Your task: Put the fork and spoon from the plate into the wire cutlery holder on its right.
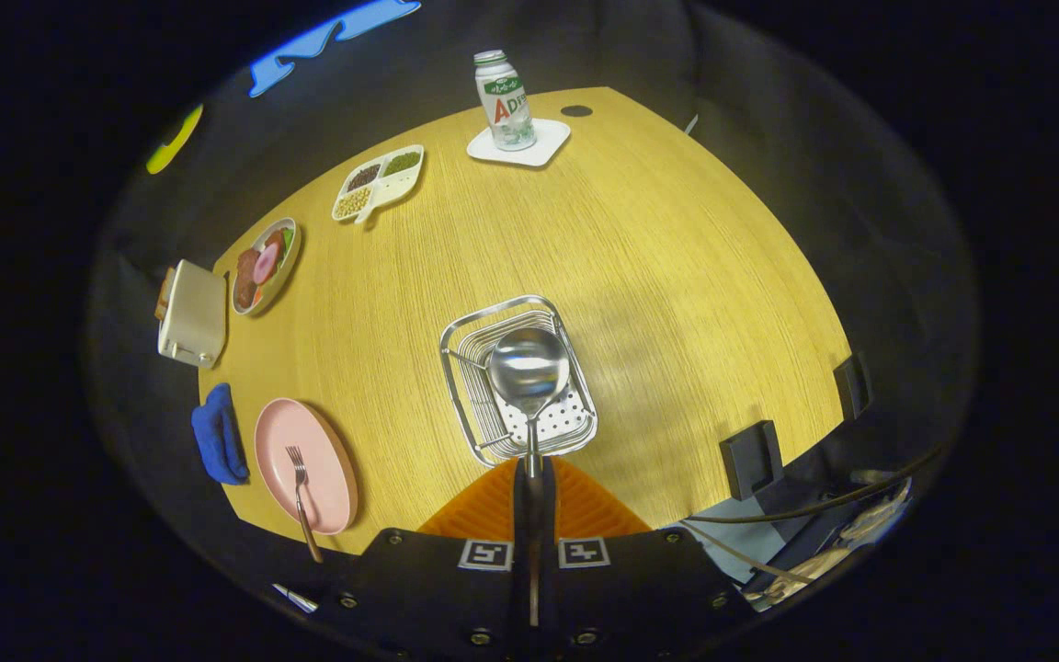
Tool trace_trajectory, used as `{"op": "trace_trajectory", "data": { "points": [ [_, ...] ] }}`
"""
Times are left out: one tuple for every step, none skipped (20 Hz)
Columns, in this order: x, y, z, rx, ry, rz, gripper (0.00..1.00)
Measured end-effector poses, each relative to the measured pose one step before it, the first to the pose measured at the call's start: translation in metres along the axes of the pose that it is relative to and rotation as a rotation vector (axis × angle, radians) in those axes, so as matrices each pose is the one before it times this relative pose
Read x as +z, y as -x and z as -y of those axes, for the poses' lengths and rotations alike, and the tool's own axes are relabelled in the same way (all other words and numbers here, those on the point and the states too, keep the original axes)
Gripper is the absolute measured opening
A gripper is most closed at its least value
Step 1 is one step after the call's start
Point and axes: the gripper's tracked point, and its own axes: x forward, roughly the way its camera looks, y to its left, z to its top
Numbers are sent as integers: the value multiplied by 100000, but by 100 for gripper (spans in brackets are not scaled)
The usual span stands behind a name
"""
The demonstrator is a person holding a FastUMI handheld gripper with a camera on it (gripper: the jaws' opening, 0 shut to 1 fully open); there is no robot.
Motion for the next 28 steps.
{"op": "trace_trajectory", "data": {
  "points": [
    [41, -64, -87, 154, 281, -1314, 4],
    [-45, -22, 81, -220, 822, -1225, 4],
    [-13, 11, -7, -455, 885, -885, 4],
    [16, -8, 12, -475, 595, -653, 5],
    [190, 144, -60, 196, 97, 295, 5],
    [318, -71, -122, 192, -626, 848, 9],
    [493, 247, -190, 490, -985, 1397, 8],
    [226, 117, -131, 1138, -1353, 1715, 12],
    [337, 347, 114, -95, -756, 1361, 16],
    [314, 260, 98, 489, -602, 1958, 17],
    [307, 488, -260, 836, -515, 1514, 21],
    [-16, 220, 250, -518, -275, 1177, 41],
    [120, 352, 90, 408, -602, 1984, 60],
    [122, 250, -276, 1024, -871, 1646, 67],
    [-29, 781, 106, 272, -951, 1630, 84],
    [78, -11, -241, 588, -343, 1521, 100],
    [295, 516, -33, -35, -286, 1923, 99],
    [185, 226, -21, -174, 297, 2108, 99],
    [230, 357, -53, -371, 832, 2117, 99],
    [193, 386, -108, -583, 1387, 1913, 98],
    [227, 333, -246, -350, 1575, 1779, 98],
    [109, 473, -464, -119, 1809, 1896, 98],
    [263, 419, -357, -299, 1288, 1946, 98],
    [348, 465, -557, 177, 1454, 2592, 99],
    [295, 365, -610, 437, 1364, 1669, 98],
    [185, 397, -738, 539, 1780, 1720, 98],
    [289, 256, -747, 740, 1363, 1526, 98],
    [322, 422, -816, 888, 1342, 1728, 98]
  ]
}}
